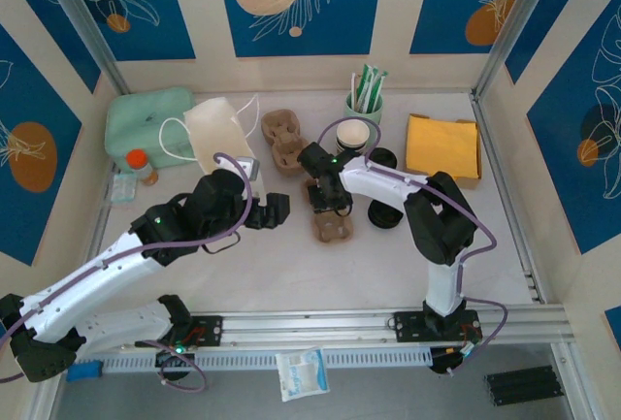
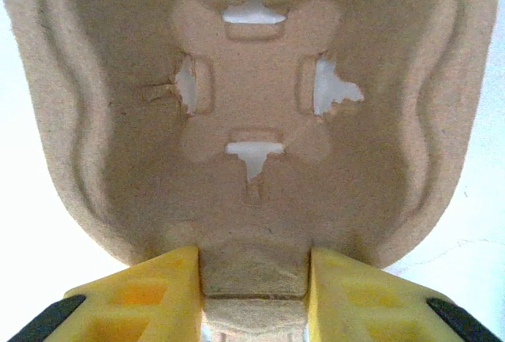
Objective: Pack the takeout coffee
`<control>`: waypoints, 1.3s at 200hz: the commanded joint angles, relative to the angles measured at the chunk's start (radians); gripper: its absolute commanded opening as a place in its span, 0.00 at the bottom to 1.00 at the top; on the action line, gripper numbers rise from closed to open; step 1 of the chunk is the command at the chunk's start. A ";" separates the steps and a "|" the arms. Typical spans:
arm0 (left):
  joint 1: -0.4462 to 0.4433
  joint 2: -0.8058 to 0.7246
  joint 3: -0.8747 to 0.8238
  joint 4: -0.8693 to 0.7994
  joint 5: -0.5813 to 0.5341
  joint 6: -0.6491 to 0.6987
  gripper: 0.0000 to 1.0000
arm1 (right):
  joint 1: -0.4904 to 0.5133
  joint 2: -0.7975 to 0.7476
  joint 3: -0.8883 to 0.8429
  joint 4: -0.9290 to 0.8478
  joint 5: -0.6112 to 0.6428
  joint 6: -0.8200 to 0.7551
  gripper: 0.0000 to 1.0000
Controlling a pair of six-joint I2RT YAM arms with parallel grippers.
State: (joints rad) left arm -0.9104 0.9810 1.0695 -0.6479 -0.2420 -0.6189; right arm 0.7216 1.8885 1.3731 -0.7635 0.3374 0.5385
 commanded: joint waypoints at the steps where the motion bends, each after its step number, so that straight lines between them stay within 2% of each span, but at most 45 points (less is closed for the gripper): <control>1: -0.005 0.002 0.074 -0.049 -0.034 0.040 0.99 | -0.002 -0.072 -0.015 -0.006 0.005 0.003 0.34; 51: 0.003 0.022 0.249 -0.196 -0.130 0.157 0.99 | -0.004 -0.183 -0.023 -0.010 -0.025 0.015 0.34; 80: 0.063 0.069 0.413 -0.296 -0.161 0.254 0.99 | -0.004 -0.259 -0.039 -0.008 -0.062 0.023 0.34; 97: 0.118 0.120 0.508 -0.341 -0.135 0.313 0.99 | -0.004 -0.301 -0.049 -0.008 -0.086 0.029 0.34; 159: 0.269 0.393 0.771 -0.503 0.069 0.446 0.99 | -0.021 -0.454 -0.115 -0.017 -0.129 0.040 0.34; 207: 0.333 0.520 0.800 -0.558 0.107 0.489 1.00 | -0.047 -0.543 -0.179 -0.017 -0.155 0.043 0.33; 260: 0.341 0.580 0.758 -0.584 0.168 0.497 0.99 | -0.076 -0.587 -0.218 -0.003 -0.177 0.043 0.33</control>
State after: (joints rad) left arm -0.5781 1.5482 1.8343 -1.1931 -0.1272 -0.1471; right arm 0.6582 1.3365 1.1698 -0.7712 0.1936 0.5732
